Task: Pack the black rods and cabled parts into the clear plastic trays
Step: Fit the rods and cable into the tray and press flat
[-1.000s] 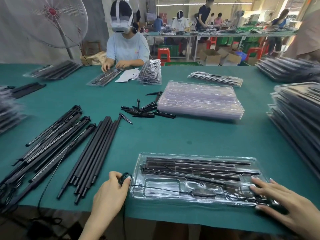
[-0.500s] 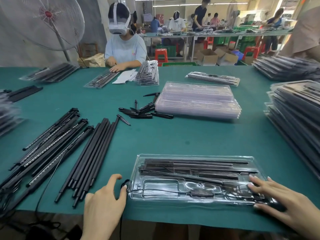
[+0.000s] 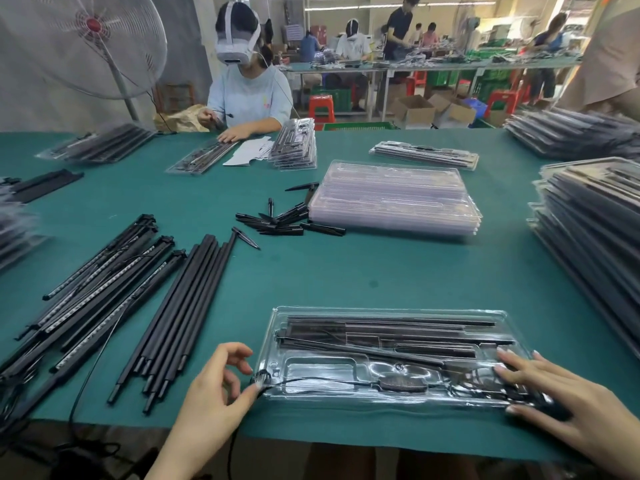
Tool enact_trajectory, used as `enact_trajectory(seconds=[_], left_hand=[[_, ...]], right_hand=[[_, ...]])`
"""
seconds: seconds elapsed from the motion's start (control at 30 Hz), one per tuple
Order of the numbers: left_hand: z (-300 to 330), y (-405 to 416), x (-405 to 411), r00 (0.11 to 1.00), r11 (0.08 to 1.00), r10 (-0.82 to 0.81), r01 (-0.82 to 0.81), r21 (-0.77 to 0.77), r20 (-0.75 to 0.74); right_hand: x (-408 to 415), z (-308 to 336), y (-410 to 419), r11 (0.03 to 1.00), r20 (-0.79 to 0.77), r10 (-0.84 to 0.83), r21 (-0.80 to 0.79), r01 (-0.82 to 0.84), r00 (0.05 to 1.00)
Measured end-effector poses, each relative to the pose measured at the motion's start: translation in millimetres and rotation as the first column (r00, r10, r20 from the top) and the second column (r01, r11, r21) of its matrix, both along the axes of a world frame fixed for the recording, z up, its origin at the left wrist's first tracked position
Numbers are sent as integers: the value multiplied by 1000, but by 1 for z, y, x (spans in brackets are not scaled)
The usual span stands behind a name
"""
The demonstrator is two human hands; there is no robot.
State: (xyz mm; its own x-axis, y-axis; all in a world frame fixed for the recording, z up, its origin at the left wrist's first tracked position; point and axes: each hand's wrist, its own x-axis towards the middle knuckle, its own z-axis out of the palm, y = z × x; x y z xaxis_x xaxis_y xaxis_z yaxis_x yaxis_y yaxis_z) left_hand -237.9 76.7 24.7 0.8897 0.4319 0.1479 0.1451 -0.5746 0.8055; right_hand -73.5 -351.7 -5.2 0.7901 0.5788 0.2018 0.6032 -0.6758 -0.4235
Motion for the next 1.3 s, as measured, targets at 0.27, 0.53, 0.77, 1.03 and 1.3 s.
enact_trajectory(seconds=[0.27,0.53,0.77,1.03,1.3], left_hand=[[-12,-4,3,991,980,98,-111,166,87],[-23,-6,-4,966,929,-65,-33,370,249],[-17,-13,-11,982,817,-98,-12,577,159],[-12,9,-16,960,719,-279,185,670,35],[9,-3,3,958,522,-277,215,825,-75]], right_hand=[[0,-3,-1,1000,-11,-18,5,18,1000],[0,-1,-3,1000,-36,-4,-16,3,999],[2,-3,-5,1000,-42,-9,-13,8,999],[3,-5,-6,999,-59,3,-53,-6,998],[-1,12,2,999,-38,21,-28,-22,999]])
